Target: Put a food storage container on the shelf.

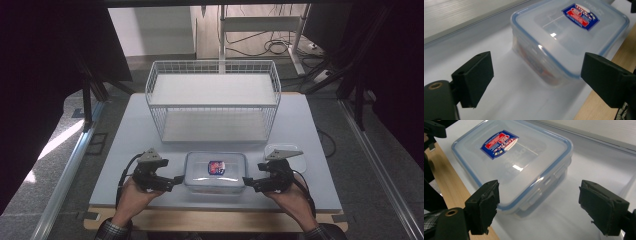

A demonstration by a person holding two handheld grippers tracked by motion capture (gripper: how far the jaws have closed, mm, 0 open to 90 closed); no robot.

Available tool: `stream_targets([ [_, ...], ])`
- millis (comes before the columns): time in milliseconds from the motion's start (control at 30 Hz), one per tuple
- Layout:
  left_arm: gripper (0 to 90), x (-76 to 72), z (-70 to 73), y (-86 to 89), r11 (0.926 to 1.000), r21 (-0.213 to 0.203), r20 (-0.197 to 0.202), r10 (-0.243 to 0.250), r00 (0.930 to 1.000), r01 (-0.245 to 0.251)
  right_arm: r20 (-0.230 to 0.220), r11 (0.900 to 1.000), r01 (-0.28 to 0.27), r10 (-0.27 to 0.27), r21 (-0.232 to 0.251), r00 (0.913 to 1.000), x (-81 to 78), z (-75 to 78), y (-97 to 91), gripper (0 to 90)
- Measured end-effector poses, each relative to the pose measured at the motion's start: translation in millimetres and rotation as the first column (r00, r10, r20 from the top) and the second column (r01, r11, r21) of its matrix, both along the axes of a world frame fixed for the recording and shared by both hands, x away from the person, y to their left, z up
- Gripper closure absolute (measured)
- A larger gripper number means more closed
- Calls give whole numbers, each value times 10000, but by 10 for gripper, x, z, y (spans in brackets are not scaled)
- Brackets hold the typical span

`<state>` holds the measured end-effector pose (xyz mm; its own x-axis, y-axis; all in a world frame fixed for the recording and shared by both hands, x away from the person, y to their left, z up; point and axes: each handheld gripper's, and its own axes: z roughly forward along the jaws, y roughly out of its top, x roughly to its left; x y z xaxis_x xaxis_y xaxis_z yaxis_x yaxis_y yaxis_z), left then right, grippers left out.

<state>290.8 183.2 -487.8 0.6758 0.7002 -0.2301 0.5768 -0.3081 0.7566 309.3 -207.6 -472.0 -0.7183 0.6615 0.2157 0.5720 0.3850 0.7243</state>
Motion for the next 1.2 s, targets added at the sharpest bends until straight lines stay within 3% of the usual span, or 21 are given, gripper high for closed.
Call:
stream_targets([
  [300, 71, 239, -92, -160, 9984, 139, -737, -545, 9958, 557, -1028, 9996, -290, 285, -38, 9943, 182, -88, 147, 149],
  [333, 56, 282, -141, -169, 9970, -122, -1041, -775, 9915, 767, -1224, 9995, -305, 295, -67, 9920, 192, -107, 160, 139],
  [367, 58, 282, -141, -169, 9970, -122, -1041, -775, 9915, 767, -1444, 9995, -314, 320, 66, 9890, 202, -122, 164, 139],
  [400, 53, 321, -193, -167, 9928, -652, -1462, -1092, 9832, 1006, -1629, 9993, -335, 362, 195, 9860, 212, -137, 167, 138],
  [500, 42, 365, -265, -173, 9826, -1244, -1990, -1609, 9667, 1379, -1846, 9991, -322, 370, 289, 9821, 229, -151, 182, 134],
  [600, 43, 387, -322, -216, 9680, -1784, -2454, -2176, 9447, 1766, -1961, 9991, -345, 387, 248, 9798, 243, -146, 214, 133],
  [700, 46, 383, -325, -230, 9685, -1817, -2486, -2130, 9449, 1705, -2026, 9992, -374, 395, 144, 9785, 239, -147, 260, 113],
  [767, 74, 356, -299, -216, 9701, -1694, -2307, -2107, 9499, 1740, -2027, 9993, -352, 374, 144, 9785, 235, -149, 264, 114],
  [933, 107, 306, -294, -203, 9702, -1686, -2192, -2092, 9530, 1742, -2035, 9993, -372, 386, 105, 9783, 184, -151, 263, 111],
  [1067, 124, 238, -275, -208, 9720, -1509, -1917, -2077, 9592, 1803, -2115, 9994, -327, 343, 111, 9768, 131, -161, 248, 118],
  [1100, 136, 168, -244, -223, 9735, -1191, -1582, -2126, 9643, 1951, -2828, 9975, -358, 517, 613, 9578, 123, -222, 226, 126],
  [1167, 141, 133, -235, -228, 9748, -1047, -1444, -2110, 9668, 1971, -2914, 9966, -338, 542, 746, 9551, 119, -246, 219, 121],
  [1200, 153, 96, -231, -227, 9753, -958, -1340, -2107, 9683, 1989, -2777, 9958, -330, 557, 857, 9591, 96, -246, 203, 149],
])
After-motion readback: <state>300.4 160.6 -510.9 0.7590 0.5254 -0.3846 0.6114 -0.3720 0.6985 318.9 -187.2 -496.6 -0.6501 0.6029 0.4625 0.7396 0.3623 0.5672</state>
